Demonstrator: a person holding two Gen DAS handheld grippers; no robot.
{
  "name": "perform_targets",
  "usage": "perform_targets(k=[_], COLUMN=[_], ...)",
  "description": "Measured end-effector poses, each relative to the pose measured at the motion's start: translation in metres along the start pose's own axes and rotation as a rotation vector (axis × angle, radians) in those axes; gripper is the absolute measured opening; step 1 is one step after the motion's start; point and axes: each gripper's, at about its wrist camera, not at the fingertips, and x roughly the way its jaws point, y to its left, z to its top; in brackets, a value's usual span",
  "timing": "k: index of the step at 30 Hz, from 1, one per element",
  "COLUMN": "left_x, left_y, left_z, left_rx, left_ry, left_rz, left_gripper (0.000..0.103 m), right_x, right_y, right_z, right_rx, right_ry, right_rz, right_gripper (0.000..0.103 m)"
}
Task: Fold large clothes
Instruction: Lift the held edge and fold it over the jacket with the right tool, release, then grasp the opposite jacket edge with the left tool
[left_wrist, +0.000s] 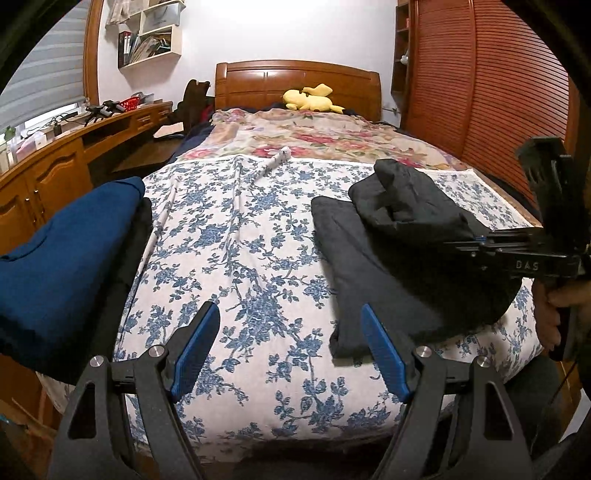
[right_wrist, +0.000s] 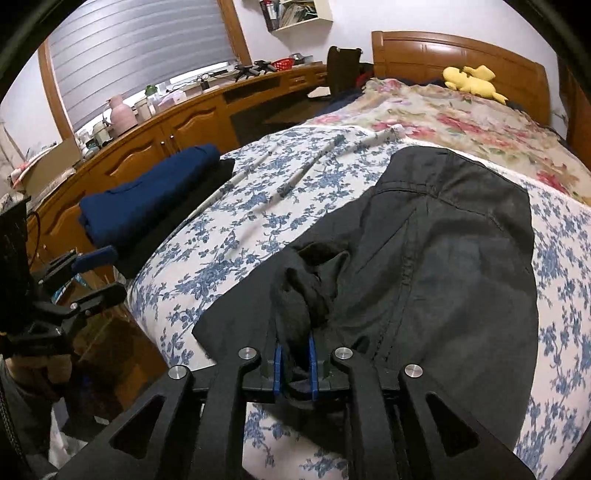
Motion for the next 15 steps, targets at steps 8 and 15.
perform_targets(k=[8,15], left_x=[0.004,0.014], left_y=[-0.025,-0.063], left_z=[0.006,0.028], left_rx=[0.003,0.057], left_ry=[-0.007,-0.018], left_rz=[-0.01,-0.061], left_gripper=[0.079,0.079], right_x=[-0.061,-0.091], right_y=[0.021,-0.011], right_z=[-0.007,-0.036], right_rx=[-0.068,-0.042], right_ry=[-0.067,-0.087], right_rz=[-0.055,-0.148], right_gripper=[0.044,0.044])
